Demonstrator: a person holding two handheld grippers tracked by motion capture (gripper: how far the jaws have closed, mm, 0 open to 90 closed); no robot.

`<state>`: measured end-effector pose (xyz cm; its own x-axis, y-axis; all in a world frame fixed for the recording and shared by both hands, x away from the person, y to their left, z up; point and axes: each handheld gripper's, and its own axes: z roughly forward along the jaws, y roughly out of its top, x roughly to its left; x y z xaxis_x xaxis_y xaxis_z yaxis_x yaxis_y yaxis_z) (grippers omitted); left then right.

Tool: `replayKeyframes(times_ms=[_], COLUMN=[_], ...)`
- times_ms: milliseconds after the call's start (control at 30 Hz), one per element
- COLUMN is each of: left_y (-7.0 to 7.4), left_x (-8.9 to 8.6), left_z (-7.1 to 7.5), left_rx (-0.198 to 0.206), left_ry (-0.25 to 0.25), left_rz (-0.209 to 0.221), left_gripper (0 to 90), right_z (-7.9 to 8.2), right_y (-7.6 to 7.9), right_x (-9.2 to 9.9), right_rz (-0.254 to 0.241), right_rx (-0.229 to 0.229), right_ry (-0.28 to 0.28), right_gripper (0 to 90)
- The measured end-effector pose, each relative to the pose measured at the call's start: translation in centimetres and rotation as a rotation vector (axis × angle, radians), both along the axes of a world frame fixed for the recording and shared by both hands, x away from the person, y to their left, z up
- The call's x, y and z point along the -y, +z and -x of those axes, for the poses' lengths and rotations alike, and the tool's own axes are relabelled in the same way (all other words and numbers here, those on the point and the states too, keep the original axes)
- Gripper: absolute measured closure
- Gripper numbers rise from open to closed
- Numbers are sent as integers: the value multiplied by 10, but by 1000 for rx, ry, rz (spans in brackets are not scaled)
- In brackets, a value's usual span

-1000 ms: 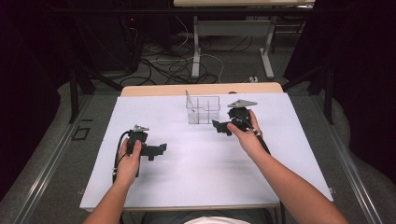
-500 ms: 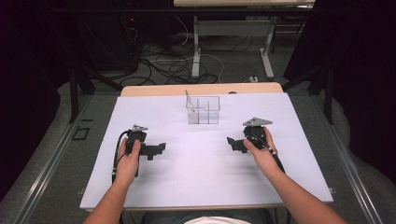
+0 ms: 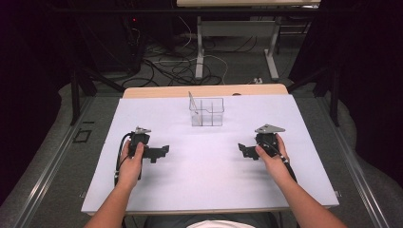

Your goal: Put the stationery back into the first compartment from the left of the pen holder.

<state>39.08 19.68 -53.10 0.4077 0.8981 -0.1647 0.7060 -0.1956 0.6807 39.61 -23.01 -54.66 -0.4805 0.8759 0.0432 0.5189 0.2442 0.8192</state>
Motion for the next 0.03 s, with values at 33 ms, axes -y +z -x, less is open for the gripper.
replayKeyframes(times_ms=[33], left_y=[0], left_x=[0], left_z=[0], left_rx=[0], left_ry=[0], left_rz=[0], left_gripper=[3], right_z=[0], right_y=[0], right_x=[0], right_rz=[-10], right_rx=[-8], right_ry=[0], right_gripper=[2])
